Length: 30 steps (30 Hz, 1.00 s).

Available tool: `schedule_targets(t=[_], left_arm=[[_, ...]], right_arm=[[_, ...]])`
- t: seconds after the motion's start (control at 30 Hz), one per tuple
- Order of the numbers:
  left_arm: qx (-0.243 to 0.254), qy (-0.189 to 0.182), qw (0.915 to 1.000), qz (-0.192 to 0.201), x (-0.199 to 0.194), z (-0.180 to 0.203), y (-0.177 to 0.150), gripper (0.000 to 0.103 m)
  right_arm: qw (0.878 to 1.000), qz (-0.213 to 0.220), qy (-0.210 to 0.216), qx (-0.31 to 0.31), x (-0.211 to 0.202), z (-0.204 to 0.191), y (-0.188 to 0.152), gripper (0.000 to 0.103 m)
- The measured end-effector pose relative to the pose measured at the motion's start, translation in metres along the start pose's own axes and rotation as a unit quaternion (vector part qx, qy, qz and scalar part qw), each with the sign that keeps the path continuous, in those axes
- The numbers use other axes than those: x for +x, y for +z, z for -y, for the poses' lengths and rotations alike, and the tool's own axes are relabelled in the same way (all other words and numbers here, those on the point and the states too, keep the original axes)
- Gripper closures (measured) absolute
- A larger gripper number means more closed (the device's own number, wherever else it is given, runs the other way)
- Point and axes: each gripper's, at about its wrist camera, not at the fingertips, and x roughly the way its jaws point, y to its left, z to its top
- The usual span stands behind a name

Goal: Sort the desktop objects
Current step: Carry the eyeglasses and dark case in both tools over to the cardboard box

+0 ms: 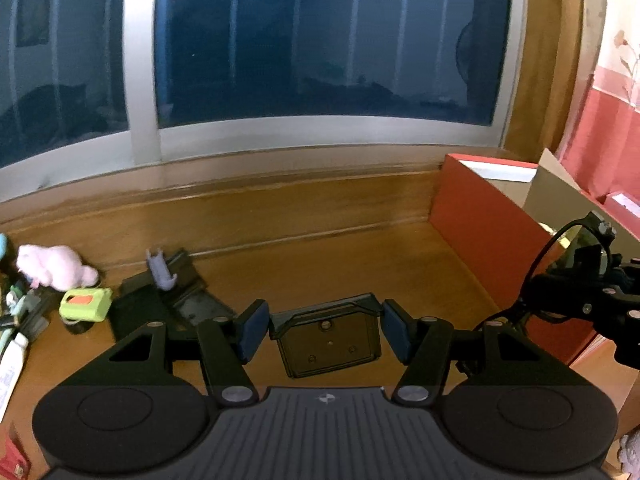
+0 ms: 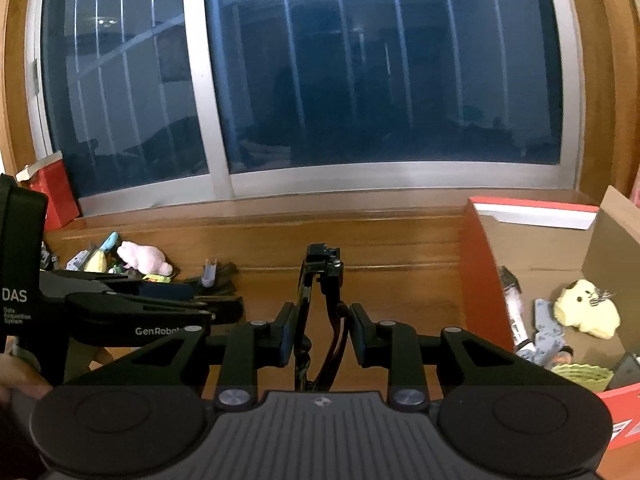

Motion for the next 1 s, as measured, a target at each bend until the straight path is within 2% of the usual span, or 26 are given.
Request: schedule_targets(t=[0.57, 1.0], left_arm=[[0.036, -0.015, 0.9986, 0.034, 0.002, 0.056, 0.030, 0.042], [0.075, -0.039, 0.9943, 0.066, 0.004, 0.112, 0.060, 0.042]], right_arm=[[0.999, 0.032, -0.013, 0.021, -0.013, 0.052, 0.006, 0.072], [0.997, 0.063, -0.026, 0.036, -0.026, 0.097, 0.020, 0.072]])
